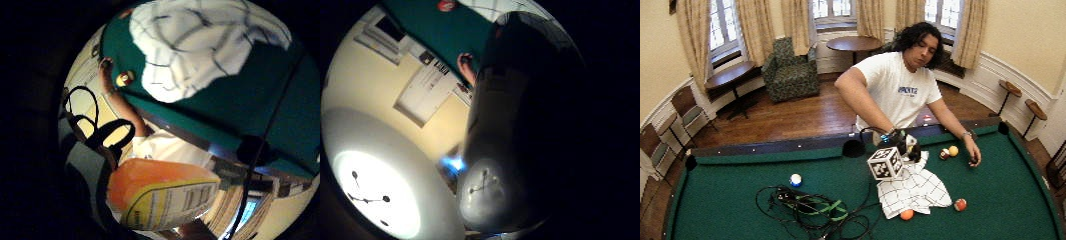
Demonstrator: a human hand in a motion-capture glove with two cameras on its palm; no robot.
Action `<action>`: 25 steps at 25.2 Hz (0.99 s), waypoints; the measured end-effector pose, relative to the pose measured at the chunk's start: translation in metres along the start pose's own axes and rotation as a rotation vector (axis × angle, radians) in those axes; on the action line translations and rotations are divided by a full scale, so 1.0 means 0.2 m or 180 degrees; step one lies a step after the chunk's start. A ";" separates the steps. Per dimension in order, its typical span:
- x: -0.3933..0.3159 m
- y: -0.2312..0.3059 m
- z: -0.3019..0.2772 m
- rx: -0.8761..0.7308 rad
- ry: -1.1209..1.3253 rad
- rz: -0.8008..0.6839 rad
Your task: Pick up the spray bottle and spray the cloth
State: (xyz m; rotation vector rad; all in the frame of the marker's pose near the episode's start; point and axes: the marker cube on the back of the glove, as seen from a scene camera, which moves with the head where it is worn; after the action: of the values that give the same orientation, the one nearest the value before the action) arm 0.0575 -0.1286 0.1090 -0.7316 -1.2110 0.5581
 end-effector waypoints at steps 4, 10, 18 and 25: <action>-0.23 0.10 0.00 0.0074 0.0012 -0.0522; -0.48 0.23 0.02 0.0238 -0.0005 -0.1254; -0.63 0.26 0.07 0.0520 0.0005 -0.2131; -0.66 0.08 0.21 0.0741 0.0125 -0.2855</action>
State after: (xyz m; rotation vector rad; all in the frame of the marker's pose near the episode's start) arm -0.0177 -0.2054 0.0217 0.0373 -1.2678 -0.0683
